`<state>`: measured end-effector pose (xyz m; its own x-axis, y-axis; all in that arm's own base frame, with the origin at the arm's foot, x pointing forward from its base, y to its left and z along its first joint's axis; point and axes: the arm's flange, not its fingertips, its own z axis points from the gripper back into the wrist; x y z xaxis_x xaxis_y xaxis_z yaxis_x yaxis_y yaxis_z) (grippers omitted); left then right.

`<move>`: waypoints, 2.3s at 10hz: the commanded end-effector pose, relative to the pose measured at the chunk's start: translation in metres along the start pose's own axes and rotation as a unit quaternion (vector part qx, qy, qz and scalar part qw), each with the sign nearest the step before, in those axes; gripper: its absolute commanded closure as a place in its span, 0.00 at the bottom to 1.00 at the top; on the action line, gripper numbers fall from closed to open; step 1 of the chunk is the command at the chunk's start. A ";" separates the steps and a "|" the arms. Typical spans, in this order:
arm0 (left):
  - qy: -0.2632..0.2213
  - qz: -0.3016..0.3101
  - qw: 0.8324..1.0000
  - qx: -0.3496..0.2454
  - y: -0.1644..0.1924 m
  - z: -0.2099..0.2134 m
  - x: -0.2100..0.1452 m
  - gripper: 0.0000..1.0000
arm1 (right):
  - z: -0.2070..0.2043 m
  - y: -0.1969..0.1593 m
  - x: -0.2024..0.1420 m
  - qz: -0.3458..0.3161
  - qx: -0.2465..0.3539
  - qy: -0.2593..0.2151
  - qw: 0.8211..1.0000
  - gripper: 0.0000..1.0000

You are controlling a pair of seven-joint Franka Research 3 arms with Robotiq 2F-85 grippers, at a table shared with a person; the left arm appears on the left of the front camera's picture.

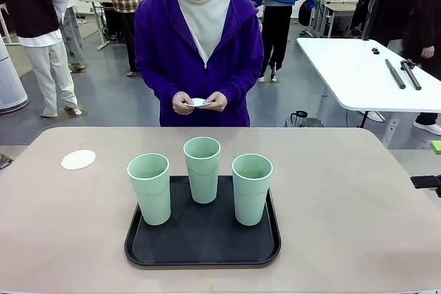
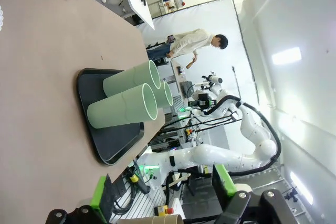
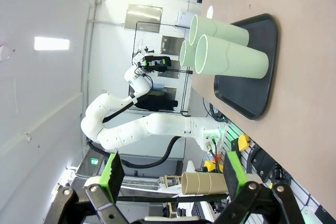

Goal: Place coasters on the table and set cups on them.
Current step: Pick up one Reusable plastic cup and place it on a coaster set by the human.

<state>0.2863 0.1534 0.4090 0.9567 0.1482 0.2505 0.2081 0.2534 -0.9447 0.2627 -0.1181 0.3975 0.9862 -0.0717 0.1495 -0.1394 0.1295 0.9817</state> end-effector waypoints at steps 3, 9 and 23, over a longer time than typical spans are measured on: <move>0.092 -0.211 0.968 0.102 -0.062 -0.048 0.053 0.00 | 0.001 0.000 0.001 -0.002 0.004 -0.003 1.000 0.00; 0.264 -0.456 0.806 0.269 -0.083 -0.172 0.077 0.00 | 0.001 0.000 0.001 -0.002 0.004 -0.003 1.000 0.00; 0.272 -0.552 0.764 0.194 -0.048 -0.194 0.076 0.00 | 0.001 0.000 0.001 -0.002 0.004 -0.003 1.000 0.00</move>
<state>0.3848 -0.0424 0.4460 0.3029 -0.7915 0.5308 0.9449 0.3222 -0.0588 0.2630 -0.1185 0.3966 0.9867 -0.0733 0.1450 -0.1345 0.1319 0.9821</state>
